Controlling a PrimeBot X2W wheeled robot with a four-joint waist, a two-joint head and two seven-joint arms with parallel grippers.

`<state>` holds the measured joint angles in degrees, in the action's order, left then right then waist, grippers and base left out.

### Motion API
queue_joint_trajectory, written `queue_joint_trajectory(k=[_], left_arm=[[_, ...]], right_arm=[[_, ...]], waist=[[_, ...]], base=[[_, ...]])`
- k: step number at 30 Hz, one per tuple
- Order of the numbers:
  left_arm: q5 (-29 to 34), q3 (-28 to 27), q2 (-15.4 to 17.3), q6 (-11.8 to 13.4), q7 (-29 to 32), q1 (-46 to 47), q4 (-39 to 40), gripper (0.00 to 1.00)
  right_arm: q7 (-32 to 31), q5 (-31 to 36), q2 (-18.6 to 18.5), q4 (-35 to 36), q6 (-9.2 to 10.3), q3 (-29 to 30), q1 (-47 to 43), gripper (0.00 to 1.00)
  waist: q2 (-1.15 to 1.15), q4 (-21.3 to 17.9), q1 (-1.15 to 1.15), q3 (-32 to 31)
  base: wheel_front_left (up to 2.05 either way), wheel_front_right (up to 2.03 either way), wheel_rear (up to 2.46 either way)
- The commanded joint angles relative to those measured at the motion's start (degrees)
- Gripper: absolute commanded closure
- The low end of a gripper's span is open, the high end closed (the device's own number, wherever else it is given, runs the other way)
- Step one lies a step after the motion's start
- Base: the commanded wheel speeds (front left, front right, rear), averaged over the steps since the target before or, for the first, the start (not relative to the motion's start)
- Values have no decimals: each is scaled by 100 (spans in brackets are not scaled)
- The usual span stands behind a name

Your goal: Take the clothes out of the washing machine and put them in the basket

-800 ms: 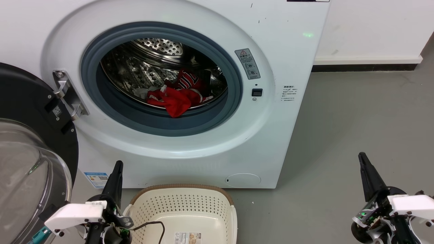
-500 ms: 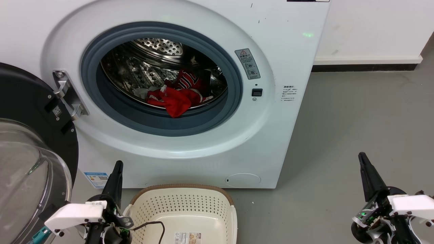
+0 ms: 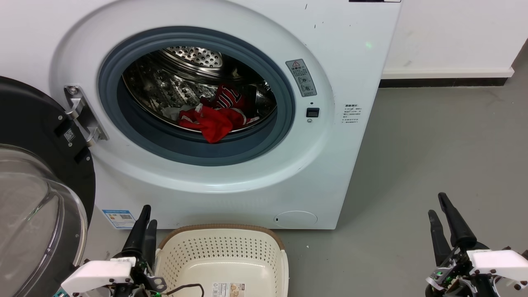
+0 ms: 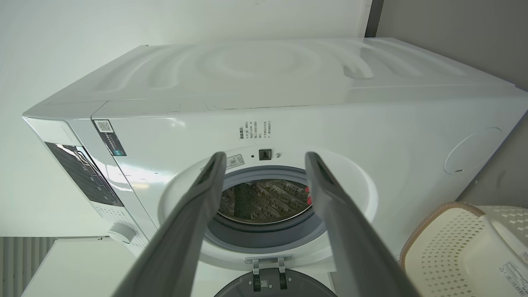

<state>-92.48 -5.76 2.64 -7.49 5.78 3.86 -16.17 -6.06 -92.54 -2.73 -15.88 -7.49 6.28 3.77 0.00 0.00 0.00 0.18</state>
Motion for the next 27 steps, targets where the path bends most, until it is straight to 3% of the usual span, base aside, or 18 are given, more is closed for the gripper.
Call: queue_joint_trajectory(k=[1,12,27], left_arm=[[11,84,12,-1,-69,146,122,0],[329,260,15,-1,-375,217,283,0],[2034,386,19,-1,-731,314,685,0]], right_arm=[[64,38,-16,167,0,-34,96,0],[390,537,-64,374,0,-145,11,0],[750,2460,-33,869,0,-117,-106,0]], waist=[[0,0,0,2],[0,9,0,0],[0,21,0,6]], base=[[0,0,0],[0,0,0],[0,0,0]])
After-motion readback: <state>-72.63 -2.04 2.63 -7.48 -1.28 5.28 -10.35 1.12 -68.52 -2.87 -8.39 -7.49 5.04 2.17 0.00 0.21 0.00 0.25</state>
